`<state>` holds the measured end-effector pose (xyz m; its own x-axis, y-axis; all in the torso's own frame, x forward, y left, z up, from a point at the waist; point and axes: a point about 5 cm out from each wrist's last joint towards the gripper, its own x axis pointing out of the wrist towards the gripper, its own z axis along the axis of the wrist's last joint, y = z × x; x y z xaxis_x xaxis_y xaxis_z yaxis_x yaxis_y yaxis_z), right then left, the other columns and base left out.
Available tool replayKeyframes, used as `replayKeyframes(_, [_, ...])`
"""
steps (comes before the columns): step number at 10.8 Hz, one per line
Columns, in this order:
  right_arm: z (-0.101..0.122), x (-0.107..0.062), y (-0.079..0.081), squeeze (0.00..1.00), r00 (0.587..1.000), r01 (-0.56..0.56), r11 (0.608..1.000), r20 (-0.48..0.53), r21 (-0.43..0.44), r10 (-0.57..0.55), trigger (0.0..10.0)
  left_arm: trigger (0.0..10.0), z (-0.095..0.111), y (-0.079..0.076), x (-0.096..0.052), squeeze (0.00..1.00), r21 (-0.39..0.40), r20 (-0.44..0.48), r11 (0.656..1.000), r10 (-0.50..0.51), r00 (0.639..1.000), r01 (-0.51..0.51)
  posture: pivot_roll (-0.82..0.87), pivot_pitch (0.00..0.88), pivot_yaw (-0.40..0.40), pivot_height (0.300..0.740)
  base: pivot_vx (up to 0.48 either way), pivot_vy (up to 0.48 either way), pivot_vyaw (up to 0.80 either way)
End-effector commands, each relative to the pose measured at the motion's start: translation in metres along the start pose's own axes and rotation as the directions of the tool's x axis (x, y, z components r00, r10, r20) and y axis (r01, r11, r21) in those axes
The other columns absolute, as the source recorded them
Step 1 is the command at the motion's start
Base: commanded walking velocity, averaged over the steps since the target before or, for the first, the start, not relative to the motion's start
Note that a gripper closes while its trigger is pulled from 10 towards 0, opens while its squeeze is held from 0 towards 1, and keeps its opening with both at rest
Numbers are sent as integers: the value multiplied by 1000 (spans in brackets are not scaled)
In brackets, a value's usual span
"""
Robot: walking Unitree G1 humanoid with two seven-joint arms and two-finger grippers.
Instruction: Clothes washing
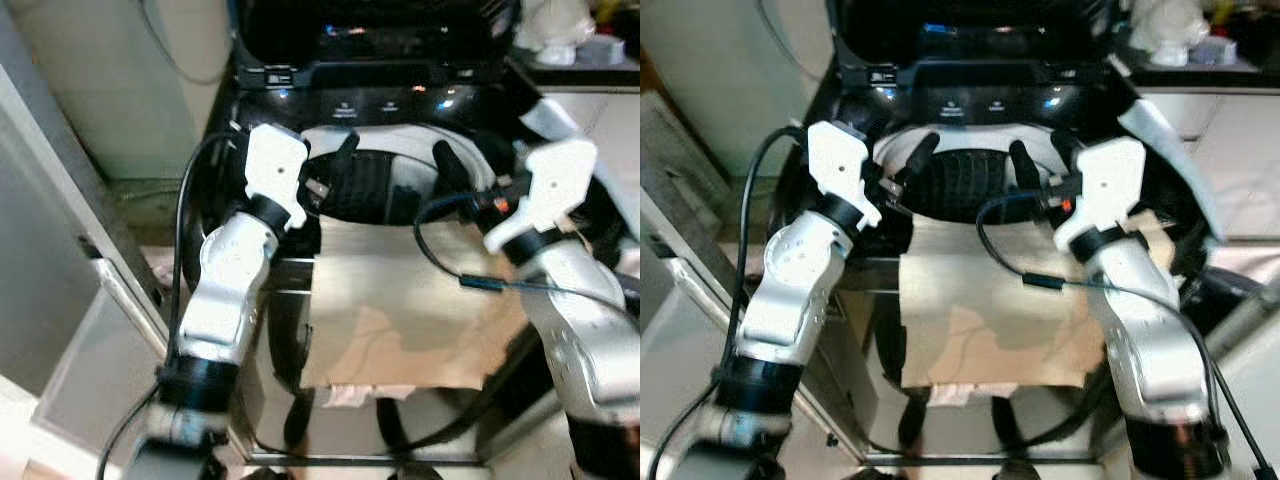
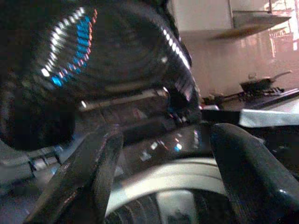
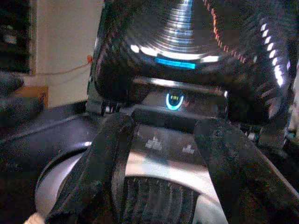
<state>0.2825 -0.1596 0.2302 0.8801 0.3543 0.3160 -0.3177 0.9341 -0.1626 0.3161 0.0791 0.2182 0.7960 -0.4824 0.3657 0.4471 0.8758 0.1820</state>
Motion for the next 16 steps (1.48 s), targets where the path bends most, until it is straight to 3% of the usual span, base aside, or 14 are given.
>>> replayKeyframes(1, [-4, 3, 1, 0, 1000, 9, 1000, 4, 3, -9, 10000, 10000, -2, 1, -4, 0, -11, -46, 1000, 27, 999, -28, -207, 0, 40, 736, 0, 0, 0])
replayKeyframes(3, [-20, 0, 0, 0, 990, 138, 989, -24, 57, -137, 10000, 10000, -22, 10, -13, 0, 14, -136, 996, 84, 987, -83, -213, 0, 51, 736, 0, 0, 0])
replayKeyframes(4, [-40, -9, 7, 0, 982, 181, 979, -75, 90, -175, 10000, 10000, -40, 23, -30, 0, 5, -210, 989, 146, 967, -149, -211, 0, 53, 736, 0, 0, 0])
replayKeyframes(5, [-48, -17, 16, 0, 983, 172, 979, -91, 108, -162, 10000, 10000, -40, 27, -42, 0, -6, -239, 985, 167, 957, -173, -204, 0, 51, 736, 0, 0, 0])
replayKeyframes(8, [-44, -36, 23, 0, 979, 199, 971, -65, 135, -191, 10000, 10000, -31, 8, -54, 0, 14, -215, 988, 153, 964, -154, -185, 0, 46, 736, 0, 0, 0])
replayKeyframes(11, [-51, -31, 28, 0, 983, 174, 974, -83, 144, -164, 10000, 10000, -32, 9, -54, 0, 24, -233, 985, 170, 957, -169, -176, 0, 42, 736, -210, 0, 0])
replayKeyframes(16, [-58, -26, 25, 0, 982, 170, 982, -101, 87, -161, 10000, 10000, -32, 12, -50, 0, 23, -232, 985, 174, 957, -174, -179, 0, 42, 736, -320, 0, 0])
